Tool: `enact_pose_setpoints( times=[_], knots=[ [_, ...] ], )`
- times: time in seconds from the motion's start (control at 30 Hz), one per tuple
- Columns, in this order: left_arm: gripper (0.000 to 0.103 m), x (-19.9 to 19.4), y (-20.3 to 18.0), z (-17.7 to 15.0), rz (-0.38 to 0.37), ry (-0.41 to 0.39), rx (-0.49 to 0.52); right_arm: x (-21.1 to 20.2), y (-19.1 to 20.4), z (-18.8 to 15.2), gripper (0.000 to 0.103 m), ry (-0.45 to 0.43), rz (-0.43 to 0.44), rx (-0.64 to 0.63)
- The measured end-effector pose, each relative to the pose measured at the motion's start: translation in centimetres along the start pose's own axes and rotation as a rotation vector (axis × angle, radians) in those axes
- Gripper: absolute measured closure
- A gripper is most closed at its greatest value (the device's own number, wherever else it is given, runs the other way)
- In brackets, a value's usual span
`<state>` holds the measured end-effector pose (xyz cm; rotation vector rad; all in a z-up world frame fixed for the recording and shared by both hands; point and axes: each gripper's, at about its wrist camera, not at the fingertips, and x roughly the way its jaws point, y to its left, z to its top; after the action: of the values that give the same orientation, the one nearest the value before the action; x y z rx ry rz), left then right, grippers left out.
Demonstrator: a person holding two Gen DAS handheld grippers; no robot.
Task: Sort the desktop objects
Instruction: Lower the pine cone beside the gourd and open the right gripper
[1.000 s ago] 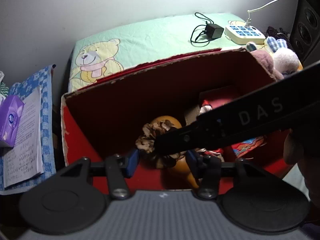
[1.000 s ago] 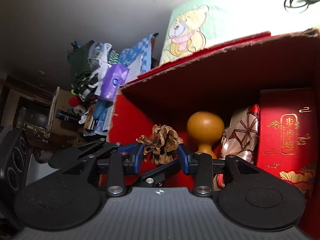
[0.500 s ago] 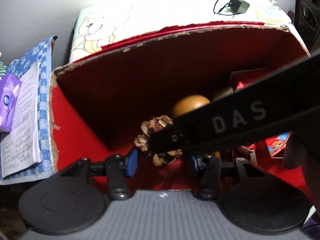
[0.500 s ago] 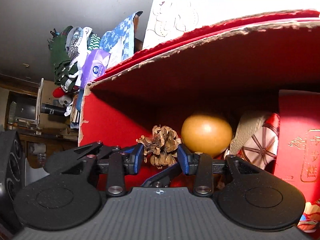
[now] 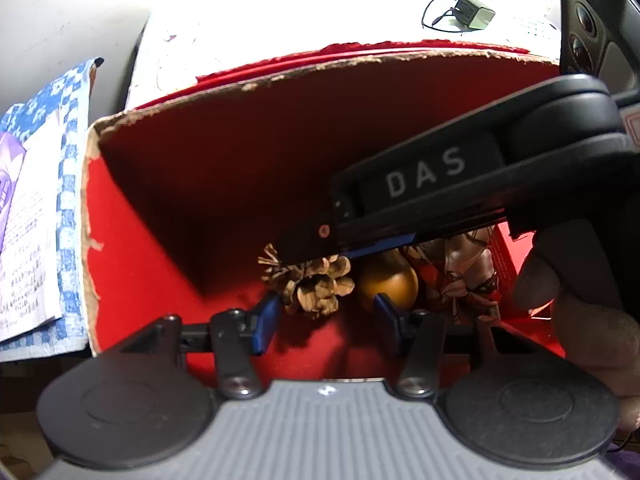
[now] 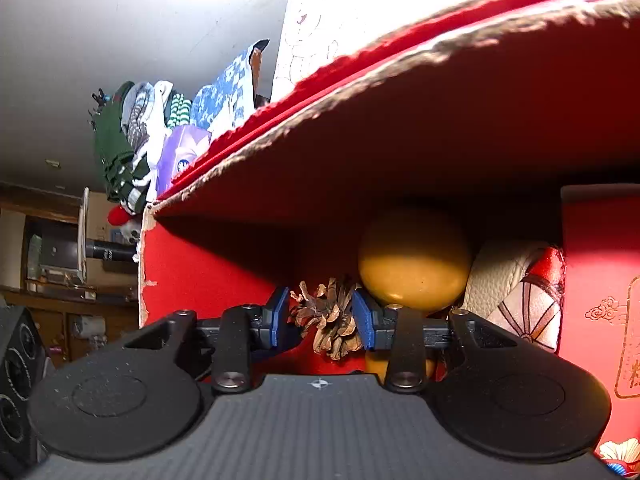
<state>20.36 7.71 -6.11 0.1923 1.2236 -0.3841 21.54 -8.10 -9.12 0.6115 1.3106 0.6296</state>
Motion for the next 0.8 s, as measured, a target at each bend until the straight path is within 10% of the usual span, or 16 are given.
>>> enact_pose_setpoints(
  times=[0.8],
  knots=[
    [0.045, -1.2, -0.5, -0.3, 0.032, -0.027, 0.004, -0.9, 0.9, 0.3, 0.062, -0.092, 0.061, -0.054]
  ],
)
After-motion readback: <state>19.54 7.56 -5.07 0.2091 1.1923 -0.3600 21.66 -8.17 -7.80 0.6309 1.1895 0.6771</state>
